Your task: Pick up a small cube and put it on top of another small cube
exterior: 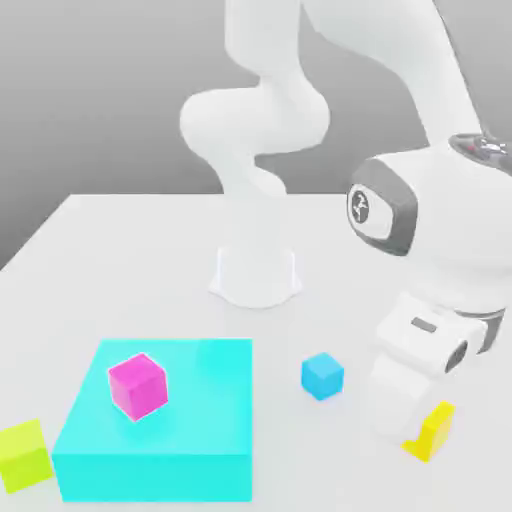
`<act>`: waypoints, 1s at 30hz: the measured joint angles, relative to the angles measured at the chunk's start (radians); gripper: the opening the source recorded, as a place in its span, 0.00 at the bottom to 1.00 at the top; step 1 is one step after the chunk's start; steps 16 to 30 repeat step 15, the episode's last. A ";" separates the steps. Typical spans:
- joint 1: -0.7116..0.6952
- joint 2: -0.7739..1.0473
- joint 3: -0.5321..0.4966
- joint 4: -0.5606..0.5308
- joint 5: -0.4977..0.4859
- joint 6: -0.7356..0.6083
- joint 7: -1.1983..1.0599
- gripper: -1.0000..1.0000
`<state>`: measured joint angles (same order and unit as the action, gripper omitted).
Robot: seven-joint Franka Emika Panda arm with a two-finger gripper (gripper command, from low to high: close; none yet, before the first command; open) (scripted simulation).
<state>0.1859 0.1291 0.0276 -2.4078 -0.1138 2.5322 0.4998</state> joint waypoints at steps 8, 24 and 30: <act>-0.328 -0.294 -0.189 -0.176 0.061 -0.112 0.221 0.00; -0.345 -0.187 -0.213 -0.228 0.098 0.047 0.220 1.00; -0.345 -0.187 -0.213 -0.228 0.098 0.047 0.220 1.00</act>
